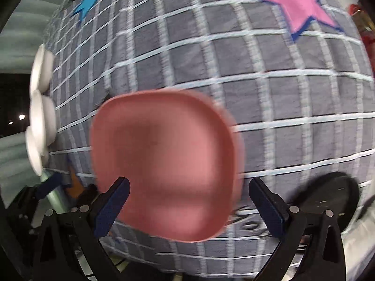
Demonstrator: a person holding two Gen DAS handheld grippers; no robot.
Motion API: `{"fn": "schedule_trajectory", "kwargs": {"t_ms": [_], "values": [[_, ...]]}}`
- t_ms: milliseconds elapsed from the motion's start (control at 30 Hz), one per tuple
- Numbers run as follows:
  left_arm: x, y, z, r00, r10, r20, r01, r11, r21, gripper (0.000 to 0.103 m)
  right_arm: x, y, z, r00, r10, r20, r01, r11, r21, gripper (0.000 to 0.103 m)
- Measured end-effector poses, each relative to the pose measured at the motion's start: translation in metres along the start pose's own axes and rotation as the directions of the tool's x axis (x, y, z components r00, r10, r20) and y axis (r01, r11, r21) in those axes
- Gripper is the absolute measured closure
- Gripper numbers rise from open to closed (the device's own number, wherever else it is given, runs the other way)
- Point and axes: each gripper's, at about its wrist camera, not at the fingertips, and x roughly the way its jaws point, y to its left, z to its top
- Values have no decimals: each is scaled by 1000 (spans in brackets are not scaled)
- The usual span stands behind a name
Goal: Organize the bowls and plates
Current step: 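Close both grippers on the pink plate rim and lift it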
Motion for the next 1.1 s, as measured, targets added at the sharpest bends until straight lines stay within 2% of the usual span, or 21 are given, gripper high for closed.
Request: {"fn": "schedule_trajectory", "kwargs": {"t_ms": [100, 200, 333, 467, 600, 700, 800, 833, 867, 900, 1033, 1100], "values": [[2, 4, 4, 1000, -2, 9, 2, 1000, 7, 24, -3, -18, 5, 999, -48, 11, 48, 999, 11, 1], [6, -8, 14, 1000, -4, 6, 4, 1000, 19, 24, -6, -34, 10, 997, -76, -1, 76, 997, 17, 1], [10, -14, 12, 1000, 16, 16, -16, 999, 33, 24, -18, -53, 8, 996, -92, 3, 92, 996, -7, 1], [-20, -13, 10, 998, 33, 62, -33, 999, 0, 24, -11, -48, -3, 995, -101, 27, 101, 995, -4, 1], [-30, -14, 6, 997, -15, 82, 14, 1000, 12, 24, -19, -60, -12, 995, -103, 11, 103, 995, -7, 1], [-22, -40, 19, 994, -51, 101, 43, 996, 80, 24, -30, -73, -16, 993, -117, 10, 118, 993, -29, 1], [-8, -66, 36, 997, -48, 55, 41, 992, 121, 25, -19, -76, -16, 992, -129, 1, 129, 991, -44, 3], [0, -70, 41, 998, -60, 16, 58, 991, 124, 25, -15, -76, -16, 989, -145, -7, 144, 988, -50, 3], [0, -73, 44, 997, -81, 13, 79, 990, 117, 26, -12, -78, -17, 989, -148, -17, 147, 988, -52, 3], [-2, -74, 48, 995, -102, 21, 99, 989, 114, 29, -11, -78, -18, 989, -148, -23, 146, 988, -55, 9], [-8, -85, 63, 991, -135, 22, 131, 981, 143, 41, -10, -70, -24, 985, -170, -14, 168, 981, -96, 19], [-12, -92, 68, 987, -162, 18, 158, 976, 147, 55, -11, -62, -27, 981, -194, 13, 194, 973, -126, 32]]}}
